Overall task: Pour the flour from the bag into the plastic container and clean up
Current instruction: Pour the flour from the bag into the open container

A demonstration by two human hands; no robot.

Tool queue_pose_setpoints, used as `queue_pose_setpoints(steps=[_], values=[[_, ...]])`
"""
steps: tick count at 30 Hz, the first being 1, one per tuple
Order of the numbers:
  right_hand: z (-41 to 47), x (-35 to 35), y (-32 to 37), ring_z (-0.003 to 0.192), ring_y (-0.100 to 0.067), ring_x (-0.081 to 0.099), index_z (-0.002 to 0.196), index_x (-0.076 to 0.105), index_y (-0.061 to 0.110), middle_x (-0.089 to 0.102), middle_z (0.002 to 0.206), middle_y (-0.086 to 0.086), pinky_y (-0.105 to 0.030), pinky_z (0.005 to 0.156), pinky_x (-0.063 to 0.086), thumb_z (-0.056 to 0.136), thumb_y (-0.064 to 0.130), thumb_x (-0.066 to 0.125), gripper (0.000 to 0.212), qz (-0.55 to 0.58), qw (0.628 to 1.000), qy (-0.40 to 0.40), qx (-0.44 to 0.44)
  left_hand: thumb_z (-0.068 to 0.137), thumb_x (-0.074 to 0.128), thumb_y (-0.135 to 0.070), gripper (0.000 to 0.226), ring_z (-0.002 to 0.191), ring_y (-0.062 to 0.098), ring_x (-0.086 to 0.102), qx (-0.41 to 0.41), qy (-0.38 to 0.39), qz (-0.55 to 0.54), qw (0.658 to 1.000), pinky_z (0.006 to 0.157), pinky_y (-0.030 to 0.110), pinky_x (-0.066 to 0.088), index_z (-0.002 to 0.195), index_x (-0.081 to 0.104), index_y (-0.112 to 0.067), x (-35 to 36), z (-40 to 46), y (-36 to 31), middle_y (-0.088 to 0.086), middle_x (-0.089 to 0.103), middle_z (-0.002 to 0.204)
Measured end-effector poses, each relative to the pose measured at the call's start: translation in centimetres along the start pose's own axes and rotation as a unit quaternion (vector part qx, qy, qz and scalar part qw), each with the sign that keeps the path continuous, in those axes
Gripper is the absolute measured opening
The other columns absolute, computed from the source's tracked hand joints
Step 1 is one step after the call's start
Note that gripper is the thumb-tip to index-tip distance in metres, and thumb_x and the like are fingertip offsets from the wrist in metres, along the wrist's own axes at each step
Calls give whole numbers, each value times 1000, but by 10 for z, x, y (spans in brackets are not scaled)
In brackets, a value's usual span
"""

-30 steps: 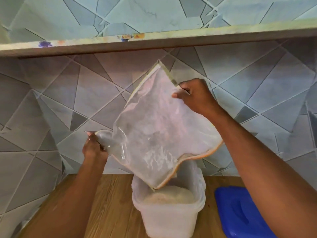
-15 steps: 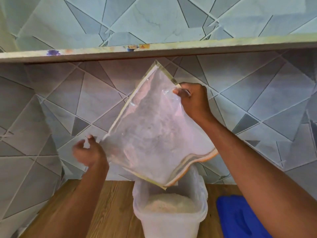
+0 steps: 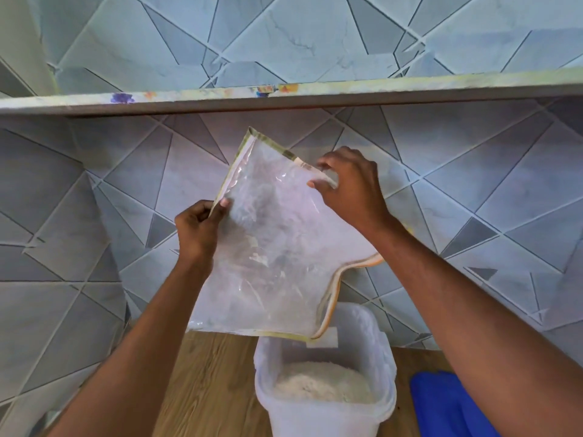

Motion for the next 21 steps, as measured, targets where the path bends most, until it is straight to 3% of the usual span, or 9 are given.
queue_pose_setpoints(steps=[2,5,8,10,14,15,17,19,21], values=[[-22,-1,-12,125,-22,51,122,65,27,56,132,3,-45,94,42,72,52,80,58,-59,995,-49,63,78,83,-45,33,64,17,43,-29,-19,-22,999,61,29,40,63,66,-21,-4,0,5,-2,49,64],[-64,1,-39,142,-27,30,145,40,37,30,156,-1,-52,99,36,58,76,76,101,-63,974,-105,191,81,82,-39,30,67,20,44,-57,-18,-52,997,66,35,44,62,69,-20,-6,1,7,1,49,66],[-119,9,-69,147,-29,22,154,25,34,20,160,-6,-57,107,31,45,90,74,132,6,932,-169,320,82,82,-39,31,54,13,46,-73,-21,-54,996,56,24,46,60,69,-21,-9,2,6,-4,51,59],[-156,22,-83,146,-33,24,156,19,32,21,158,-9,-63,107,32,40,88,78,142,26,899,-199,390,81,82,-41,34,47,10,45,-80,-27,-47,995,50,20,44,58,67,-20,-12,3,4,-7,51,54],[-195,78,-100,147,-39,25,157,7,38,24,160,-10,-72,106,29,31,84,81,153,158,854,-98,486,79,83,-43,37,46,15,44,-107,-35,-68,991,54,25,45,59,65,-18,-18,6,6,-2,49,54],[-195,93,-100,148,-35,27,156,7,40,26,161,-11,-67,109,30,31,78,86,153,207,843,-62,493,79,83,-43,37,45,15,43,-111,-30,-79,990,54,25,45,59,64,-18,-19,6,8,-3,49,53],[-186,122,-95,141,-25,43,154,20,37,40,156,-9,-48,108,44,42,46,100,138,356,807,-20,471,80,83,-43,38,43,14,42,-118,-23,-93,988,51,23,43,58,62,-19,-24,8,11,-5,47,51],[-174,143,-89,122,-18,64,140,49,23,64,135,-4,-33,98,54,54,24,99,99,438,785,25,438,82,82,-39,38,41,12,41,-129,-34,-102,986,49,20,42,57,62,-19,-33,10,15,-6,46,50],[-161,152,-83,102,-13,74,114,70,17,77,110,2,-20,81,58,63,23,96,57,443,786,51,429,84,81,-34,37,38,10,41,-142,-58,-117,981,46,18,41,57,61,-18,-46,13,21,-6,46,48]])
Point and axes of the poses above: each hand's wrist, its own z-axis towards the middle knuckle, its own x-axis out of the palm, y = z × x, the point moved 6 cm from there along z, towards the middle knuckle
